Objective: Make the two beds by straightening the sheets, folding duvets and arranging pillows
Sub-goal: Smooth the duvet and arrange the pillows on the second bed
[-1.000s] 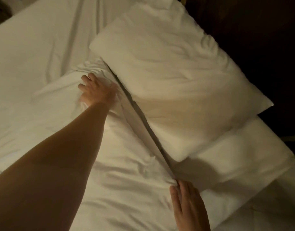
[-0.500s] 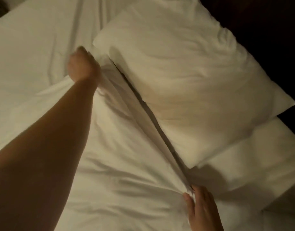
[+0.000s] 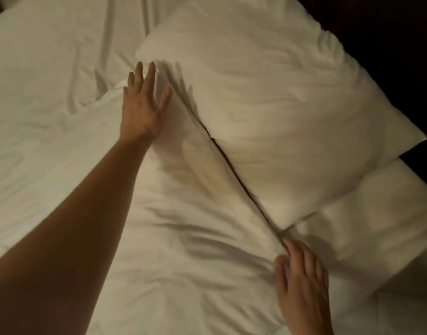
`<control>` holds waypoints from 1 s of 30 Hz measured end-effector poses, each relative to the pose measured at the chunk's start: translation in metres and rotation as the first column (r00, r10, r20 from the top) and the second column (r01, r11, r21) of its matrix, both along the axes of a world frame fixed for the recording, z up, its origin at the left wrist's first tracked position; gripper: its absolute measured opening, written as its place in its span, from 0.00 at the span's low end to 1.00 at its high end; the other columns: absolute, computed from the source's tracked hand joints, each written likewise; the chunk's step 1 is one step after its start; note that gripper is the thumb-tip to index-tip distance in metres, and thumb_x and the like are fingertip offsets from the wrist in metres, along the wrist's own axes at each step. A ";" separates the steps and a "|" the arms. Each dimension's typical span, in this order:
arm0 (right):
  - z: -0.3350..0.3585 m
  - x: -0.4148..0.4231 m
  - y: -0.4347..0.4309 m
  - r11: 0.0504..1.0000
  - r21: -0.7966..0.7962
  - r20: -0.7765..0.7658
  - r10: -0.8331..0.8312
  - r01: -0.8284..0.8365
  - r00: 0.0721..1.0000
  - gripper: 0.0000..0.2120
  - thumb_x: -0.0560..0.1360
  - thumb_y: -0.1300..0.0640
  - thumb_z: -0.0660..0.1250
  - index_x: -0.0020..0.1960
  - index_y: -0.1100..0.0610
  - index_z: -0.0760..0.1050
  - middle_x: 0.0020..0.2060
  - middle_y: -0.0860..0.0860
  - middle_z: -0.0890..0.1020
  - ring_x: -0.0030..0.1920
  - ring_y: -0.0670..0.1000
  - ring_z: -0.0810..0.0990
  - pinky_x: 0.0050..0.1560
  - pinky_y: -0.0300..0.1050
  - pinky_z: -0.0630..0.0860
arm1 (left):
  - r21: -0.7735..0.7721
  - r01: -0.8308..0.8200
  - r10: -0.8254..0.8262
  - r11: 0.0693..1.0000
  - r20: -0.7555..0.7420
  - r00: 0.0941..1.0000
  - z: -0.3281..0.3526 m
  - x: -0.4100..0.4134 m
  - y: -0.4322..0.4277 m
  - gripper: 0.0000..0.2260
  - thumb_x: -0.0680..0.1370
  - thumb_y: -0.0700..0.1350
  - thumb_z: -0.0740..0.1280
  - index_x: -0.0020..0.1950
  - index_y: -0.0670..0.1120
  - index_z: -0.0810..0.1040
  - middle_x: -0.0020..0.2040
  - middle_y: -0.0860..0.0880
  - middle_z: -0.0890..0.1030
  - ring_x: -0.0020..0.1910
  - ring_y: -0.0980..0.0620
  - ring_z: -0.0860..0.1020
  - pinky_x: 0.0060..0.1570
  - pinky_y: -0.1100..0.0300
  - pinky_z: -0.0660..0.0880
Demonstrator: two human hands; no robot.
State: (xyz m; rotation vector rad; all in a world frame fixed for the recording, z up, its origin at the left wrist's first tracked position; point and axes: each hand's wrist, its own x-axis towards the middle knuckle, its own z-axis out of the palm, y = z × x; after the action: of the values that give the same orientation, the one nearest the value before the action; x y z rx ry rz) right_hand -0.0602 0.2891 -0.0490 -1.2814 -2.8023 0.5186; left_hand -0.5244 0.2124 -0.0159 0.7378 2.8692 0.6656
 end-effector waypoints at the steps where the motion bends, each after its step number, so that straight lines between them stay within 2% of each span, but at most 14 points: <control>1: 0.008 -0.006 -0.006 0.999 0.008 -0.052 0.047 -0.047 0.998 0.24 0.78 0.46 0.59 0.70 0.55 0.75 0.67 0.55 0.76 0.61 0.60 0.77 0.61 0.55 0.72 | -0.040 0.012 -0.014 0.999 -0.062 0.998 -0.001 0.011 -0.007 0.30 0.85 0.64 0.52 0.84 0.53 0.55 0.85 0.45 0.52 0.83 0.41 0.50 0.81 0.45 0.50; 3: 0.019 -0.021 -0.020 0.985 -0.022 -0.134 0.169 -0.174 0.976 0.26 0.79 0.46 0.60 0.74 0.53 0.70 0.73 0.54 0.71 0.67 0.58 0.75 0.66 0.55 0.72 | -0.147 0.017 -0.034 0.989 -0.110 0.993 -0.003 0.044 -0.013 0.28 0.86 0.63 0.48 0.85 0.54 0.53 0.85 0.46 0.51 0.84 0.41 0.49 0.81 0.43 0.49; 5: 0.017 -0.033 -0.033 0.950 -0.083 -0.157 0.285 -0.300 0.946 0.27 0.80 0.46 0.59 0.78 0.51 0.64 0.78 0.52 0.64 0.74 0.54 0.68 0.71 0.54 0.67 | -0.221 0.070 -0.091 0.973 -0.085 0.992 -0.017 0.074 -0.015 0.28 0.86 0.64 0.45 0.85 0.58 0.49 0.85 0.49 0.50 0.84 0.43 0.48 0.81 0.41 0.49; 9: -0.015 -0.021 -0.036 0.919 -0.153 -0.059 0.360 -0.365 0.931 0.31 0.82 0.42 0.56 0.81 0.52 0.55 0.81 0.49 0.56 0.79 0.48 0.57 0.74 0.53 0.64 | -0.246 0.103 -0.090 0.964 0.065 0.994 -0.059 0.093 -0.022 0.30 0.84 0.68 0.40 0.84 0.60 0.41 0.85 0.54 0.44 0.84 0.48 0.42 0.81 0.41 0.43; 14: -0.040 0.013 -0.025 0.919 -0.093 0.041 0.388 -0.383 0.921 0.31 0.82 0.43 0.56 0.81 0.54 0.55 0.80 0.47 0.57 0.79 0.48 0.58 0.74 0.56 0.64 | -0.324 0.091 -0.054 0.942 0.122 0.991 -0.089 0.084 -0.020 0.33 0.82 0.69 0.36 0.84 0.56 0.39 0.85 0.55 0.42 0.83 0.50 0.40 0.81 0.44 0.41; 17: -0.042 0.016 -0.024 0.909 -0.064 0.066 0.415 -0.412 0.907 0.31 0.82 0.45 0.58 0.81 0.53 0.55 0.80 0.48 0.57 0.79 0.48 0.57 0.75 0.56 0.62 | -0.270 0.107 -0.069 0.957 0.146 0.987 -0.080 0.087 -0.023 0.33 0.82 0.70 0.38 0.84 0.57 0.41 0.85 0.54 0.42 0.84 0.49 0.40 0.81 0.44 0.41; 21: -0.032 0.015 -0.028 0.912 -0.023 0.049 0.409 -0.409 0.911 0.31 0.81 0.47 0.61 0.80 0.55 0.58 0.79 0.50 0.60 0.78 0.50 0.60 0.74 0.56 0.64 | -0.213 0.077 -0.063 0.974 0.073 0.995 -0.054 0.103 -0.060 0.29 0.84 0.67 0.42 0.84 0.61 0.43 0.85 0.51 0.45 0.84 0.47 0.43 0.82 0.45 0.44; 26: -0.016 0.020 -0.034 0.921 -0.053 0.004 0.388 -0.387 0.922 0.29 0.80 0.47 0.60 0.78 0.56 0.63 0.77 0.52 0.66 0.77 0.53 0.65 0.73 0.56 0.64 | -0.246 -0.095 0.115 0.965 0.067 0.991 -0.024 0.150 -0.160 0.29 0.85 0.64 0.45 0.85 0.58 0.45 0.85 0.49 0.46 0.84 0.45 0.44 0.81 0.44 0.46; 30: -0.001 0.015 -0.037 0.892 -0.084 -0.008 0.445 -0.444 0.895 0.28 0.80 0.48 0.60 0.77 0.56 0.64 0.75 0.53 0.68 0.75 0.54 0.66 0.73 0.55 0.65 | -0.244 -0.319 0.361 0.916 0.153 0.920 -0.018 0.195 -0.222 0.30 0.84 0.65 0.47 0.85 0.58 0.47 0.85 0.47 0.46 0.84 0.43 0.45 0.81 0.40 0.47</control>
State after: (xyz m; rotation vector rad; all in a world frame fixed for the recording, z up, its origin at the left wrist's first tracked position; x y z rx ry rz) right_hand -0.0452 0.2520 -0.0497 -0.6338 -3.1172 0.6445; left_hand -0.3295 -0.0096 -0.0341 0.1295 2.8444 0.4188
